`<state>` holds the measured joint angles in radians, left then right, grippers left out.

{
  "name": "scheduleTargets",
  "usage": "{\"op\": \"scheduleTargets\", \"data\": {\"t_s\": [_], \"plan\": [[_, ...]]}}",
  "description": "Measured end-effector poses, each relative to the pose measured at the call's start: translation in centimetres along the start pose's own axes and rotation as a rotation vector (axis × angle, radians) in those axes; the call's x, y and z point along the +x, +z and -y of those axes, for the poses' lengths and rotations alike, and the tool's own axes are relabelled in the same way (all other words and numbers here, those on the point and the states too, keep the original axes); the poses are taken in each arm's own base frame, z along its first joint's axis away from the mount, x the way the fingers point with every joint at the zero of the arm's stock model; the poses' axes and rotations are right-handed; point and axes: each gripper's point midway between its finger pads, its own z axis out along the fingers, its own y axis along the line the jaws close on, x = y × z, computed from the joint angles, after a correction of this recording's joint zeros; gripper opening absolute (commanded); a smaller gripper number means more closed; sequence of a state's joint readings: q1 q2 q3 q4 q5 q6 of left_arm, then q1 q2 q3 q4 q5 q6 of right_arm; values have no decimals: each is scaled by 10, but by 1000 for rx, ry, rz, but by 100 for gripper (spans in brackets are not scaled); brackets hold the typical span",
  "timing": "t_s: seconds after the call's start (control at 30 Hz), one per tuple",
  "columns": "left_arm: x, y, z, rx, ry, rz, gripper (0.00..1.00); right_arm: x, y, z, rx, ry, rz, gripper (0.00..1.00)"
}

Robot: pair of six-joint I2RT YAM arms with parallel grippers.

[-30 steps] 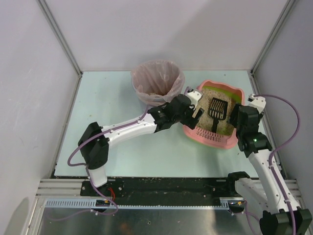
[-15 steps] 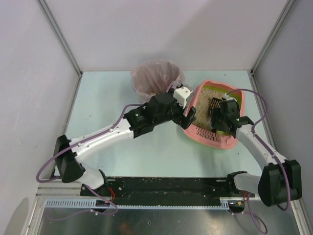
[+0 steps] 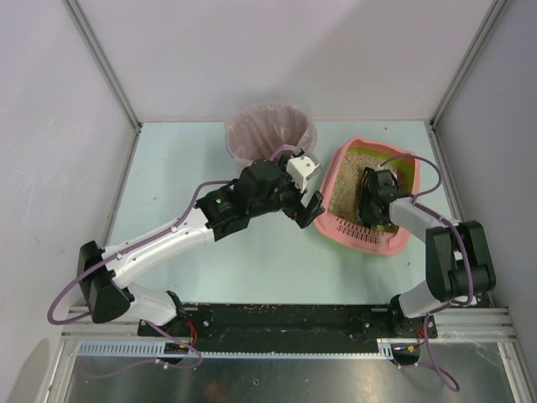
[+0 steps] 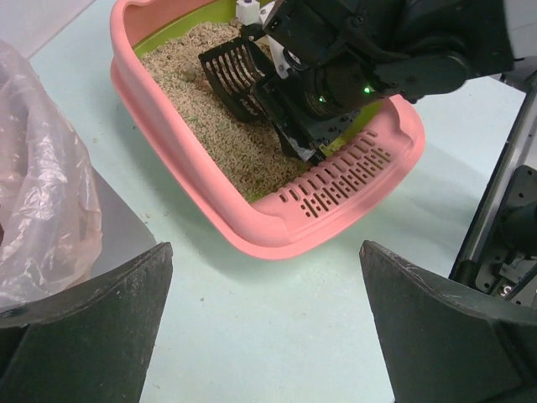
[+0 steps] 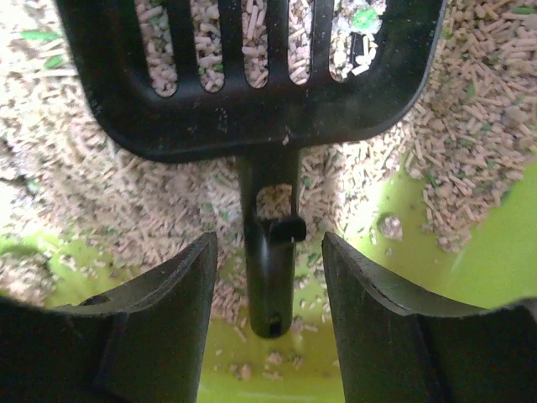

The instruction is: Clean the litter box

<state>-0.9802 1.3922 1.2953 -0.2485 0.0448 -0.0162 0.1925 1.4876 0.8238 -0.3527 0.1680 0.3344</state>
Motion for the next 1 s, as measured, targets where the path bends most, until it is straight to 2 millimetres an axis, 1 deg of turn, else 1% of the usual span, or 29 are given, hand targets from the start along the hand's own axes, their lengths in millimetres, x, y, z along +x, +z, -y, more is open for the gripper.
{"op": "scheduleTargets", "data": {"t_s": [0.07, 0.1, 0.17, 0.2, 0.3, 0.33, 0.47, 0.53, 0.6, 0.67, 0.77, 0.83, 1.0], "plan": [[1, -4, -1, 1, 13, -3, 98, 3, 10, 2, 14, -6, -13, 53], [1, -5, -2, 0, 17, -2, 97, 3, 13, 2, 16, -8, -15, 48], [-2, -8, -3, 0, 32, 3, 98, 2, 16, 1, 17, -17, -13, 40], [-2, -10, -3, -2, 39, 5, 98, 0, 16, 1, 16, -21, -6, 34], [-5, -13, -4, -4, 58, 10, 98, -7, 16, 1, 23, -32, 13, 22], [-5, -13, -5, -4, 65, 10, 98, -10, 15, 1, 29, -39, 16, 20], [-3, -14, -6, -3, 93, 3, 98, -19, 8, 1, 38, -72, 18, 15], [-2, -13, -6, -3, 102, 1, 98, -27, 3, 0, 37, -87, 18, 11], [0, -12, -7, -3, 105, -6, 98, -38, -5, -3, 35, -107, 22, 7], [3, -11, -7, -2, 110, -16, 98, -49, -13, -5, 34, -119, 27, 6], [5, -11, -7, -2, 111, -25, 98, -59, -24, -6, 37, -129, 26, 5], [5, -11, -7, -1, 111, -25, 98, -59, -30, -5, 42, -134, 10, 5], [7, -11, -6, 6, 110, -29, 97, -51, -47, 1, 61, -149, -52, 4]]}}
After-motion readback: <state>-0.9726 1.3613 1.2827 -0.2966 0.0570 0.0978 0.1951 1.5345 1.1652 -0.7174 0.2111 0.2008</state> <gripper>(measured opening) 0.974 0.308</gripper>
